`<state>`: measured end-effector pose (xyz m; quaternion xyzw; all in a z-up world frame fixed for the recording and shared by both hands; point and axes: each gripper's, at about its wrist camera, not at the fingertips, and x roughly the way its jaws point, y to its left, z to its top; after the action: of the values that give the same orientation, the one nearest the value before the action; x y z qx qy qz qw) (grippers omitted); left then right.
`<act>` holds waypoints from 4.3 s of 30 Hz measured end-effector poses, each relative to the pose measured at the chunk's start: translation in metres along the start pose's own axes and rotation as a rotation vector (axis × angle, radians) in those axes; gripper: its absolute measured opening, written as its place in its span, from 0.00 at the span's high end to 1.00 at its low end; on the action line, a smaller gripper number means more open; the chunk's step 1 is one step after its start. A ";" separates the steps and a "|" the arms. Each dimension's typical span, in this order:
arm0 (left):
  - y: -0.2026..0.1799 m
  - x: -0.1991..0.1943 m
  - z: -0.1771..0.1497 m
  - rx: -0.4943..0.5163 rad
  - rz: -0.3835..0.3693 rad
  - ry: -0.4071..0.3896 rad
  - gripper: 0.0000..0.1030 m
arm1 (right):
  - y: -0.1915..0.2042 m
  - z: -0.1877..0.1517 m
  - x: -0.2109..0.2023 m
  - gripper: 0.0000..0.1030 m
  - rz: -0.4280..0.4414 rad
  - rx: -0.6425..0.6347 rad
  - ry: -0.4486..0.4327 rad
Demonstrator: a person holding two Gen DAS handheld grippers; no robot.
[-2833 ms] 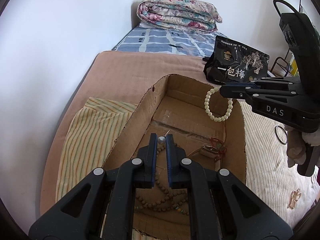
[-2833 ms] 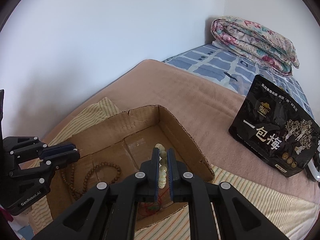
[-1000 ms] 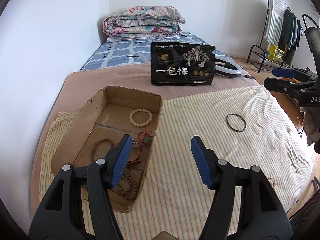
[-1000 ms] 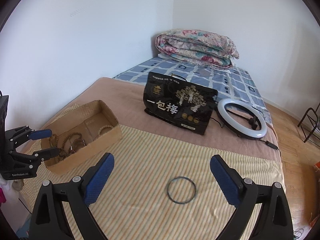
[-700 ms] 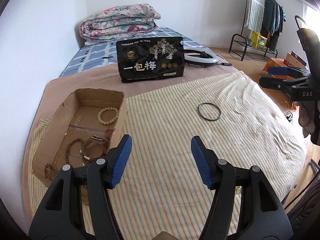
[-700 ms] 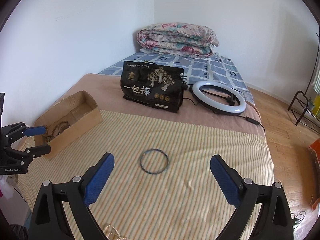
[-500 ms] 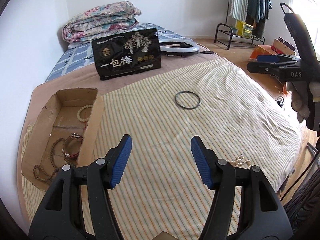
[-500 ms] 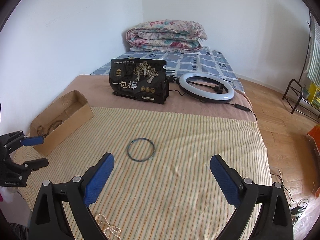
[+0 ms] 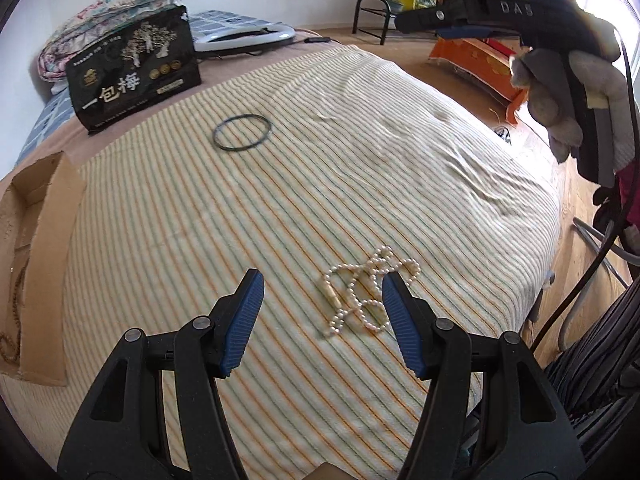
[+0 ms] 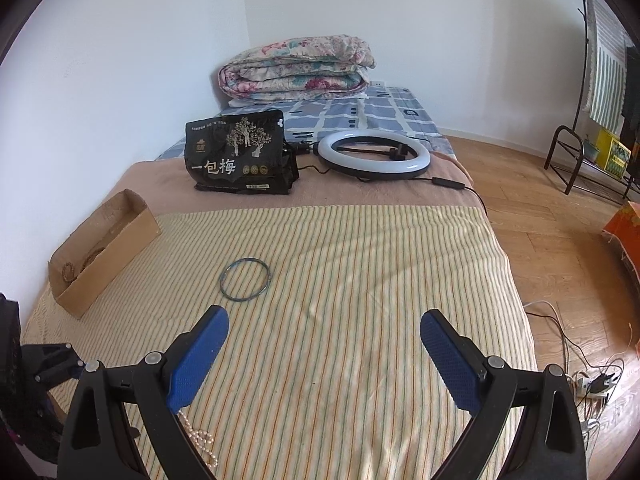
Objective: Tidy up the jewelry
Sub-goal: 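Close left tool on the pearl necklace while right tool closes on the blue bangle, then carry necklace with left tool over the box while right tool carries the bangle there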
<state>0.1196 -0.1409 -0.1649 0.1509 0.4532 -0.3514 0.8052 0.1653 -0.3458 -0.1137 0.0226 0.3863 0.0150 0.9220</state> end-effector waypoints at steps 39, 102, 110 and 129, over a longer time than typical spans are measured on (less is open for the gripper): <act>0.014 0.062 -0.003 -0.046 0.118 0.003 0.91 | 0.059 0.006 0.133 0.05 0.081 -0.098 0.122; 0.149 -0.060 0.000 -0.388 0.281 -0.212 0.93 | 0.141 0.030 0.111 0.29 0.135 -0.278 0.093; 0.163 -0.090 0.004 -0.391 0.312 -0.260 0.93 | 0.164 0.045 0.091 0.29 0.157 -0.312 0.061; 0.217 -0.147 -0.010 -0.440 0.393 -0.336 0.93 | 0.242 0.076 0.080 0.29 0.225 -0.413 0.025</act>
<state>0.2158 0.0818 -0.0637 -0.0021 0.3412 -0.1034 0.9343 0.2728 -0.1028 -0.1042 -0.1237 0.3813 0.1964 0.8948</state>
